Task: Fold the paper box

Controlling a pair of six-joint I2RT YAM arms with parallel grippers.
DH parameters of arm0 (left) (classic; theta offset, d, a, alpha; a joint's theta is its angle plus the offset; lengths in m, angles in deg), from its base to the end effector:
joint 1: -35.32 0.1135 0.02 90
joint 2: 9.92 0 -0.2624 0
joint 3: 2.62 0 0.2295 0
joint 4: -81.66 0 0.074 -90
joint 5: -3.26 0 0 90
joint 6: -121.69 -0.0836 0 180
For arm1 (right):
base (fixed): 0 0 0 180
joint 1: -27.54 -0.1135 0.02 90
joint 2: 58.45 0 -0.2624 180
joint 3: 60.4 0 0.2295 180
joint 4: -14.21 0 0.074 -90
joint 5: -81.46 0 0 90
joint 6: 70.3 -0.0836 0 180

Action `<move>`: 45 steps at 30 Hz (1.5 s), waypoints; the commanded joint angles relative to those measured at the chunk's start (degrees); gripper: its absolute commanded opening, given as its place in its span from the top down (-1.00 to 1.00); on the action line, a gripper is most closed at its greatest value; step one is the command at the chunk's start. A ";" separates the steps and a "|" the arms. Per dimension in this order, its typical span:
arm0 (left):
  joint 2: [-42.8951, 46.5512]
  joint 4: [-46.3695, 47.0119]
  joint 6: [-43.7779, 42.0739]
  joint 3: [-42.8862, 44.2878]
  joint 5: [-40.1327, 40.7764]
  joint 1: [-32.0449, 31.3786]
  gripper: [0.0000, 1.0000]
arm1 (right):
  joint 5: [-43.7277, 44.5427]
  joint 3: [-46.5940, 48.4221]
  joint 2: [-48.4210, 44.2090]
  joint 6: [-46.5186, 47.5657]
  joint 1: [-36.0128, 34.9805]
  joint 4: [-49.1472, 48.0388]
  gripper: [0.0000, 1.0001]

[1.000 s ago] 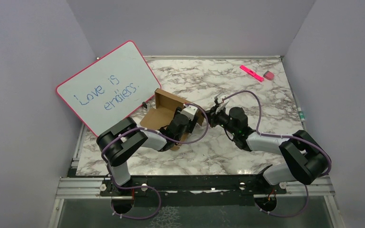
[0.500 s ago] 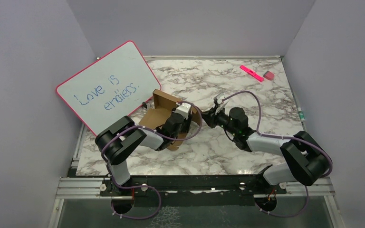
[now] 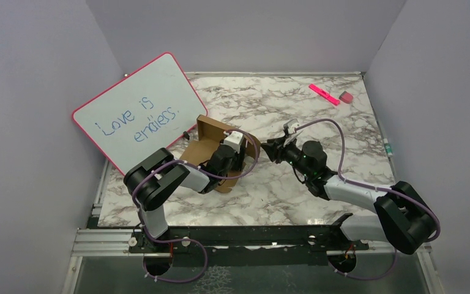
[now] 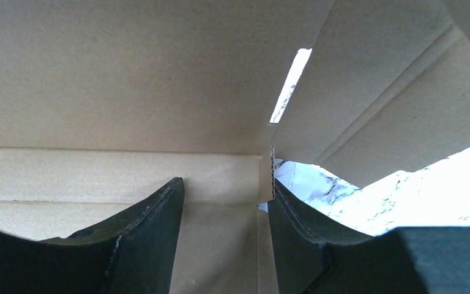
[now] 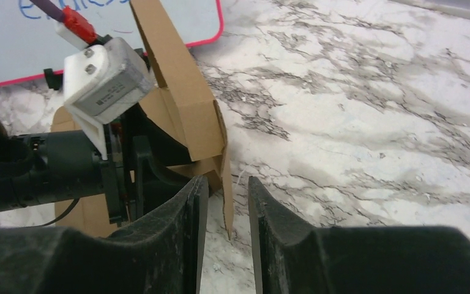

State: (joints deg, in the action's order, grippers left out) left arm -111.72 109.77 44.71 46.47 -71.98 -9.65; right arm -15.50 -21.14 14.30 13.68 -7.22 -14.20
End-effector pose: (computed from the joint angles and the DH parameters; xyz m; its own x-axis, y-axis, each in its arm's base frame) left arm 0.2651 -0.2348 0.1233 -0.4040 0.0956 -0.9098 0.4398 0.8923 -0.1015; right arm 0.2324 0.1736 0.2236 -0.1421 0.0281 -0.9895 -0.6538 0.7479 0.1151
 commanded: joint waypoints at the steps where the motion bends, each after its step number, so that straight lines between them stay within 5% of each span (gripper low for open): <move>1: -0.71 0.57 1.48 -0.79 -2.28 0.29 -0.06 | 6.04 -0.71 1.06 -0.81 0.15 1.39 0.29; 8: -0.55 0.94 1.57 -1.32 -2.27 0.45 -0.06 | 8.90 2.04 7.85 -2.59 0.30 2.58 0.29; 19: -1.80 2.64 3.73 -2.54 -3.10 0.76 -0.05 | -6.14 7.74 19.46 -2.86 0.28 0.65 0.29; 45: 2.31 5.88 7.33 -5.92 -6.06 0.75 0.02 | -14.07 7.98 25.25 -9.96 0.27 -10.27 0.28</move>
State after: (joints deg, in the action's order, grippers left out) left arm -112.75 118.51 50.54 42.71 -74.93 -8.65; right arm -27.77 -14.28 37.95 4.80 -7.20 -20.28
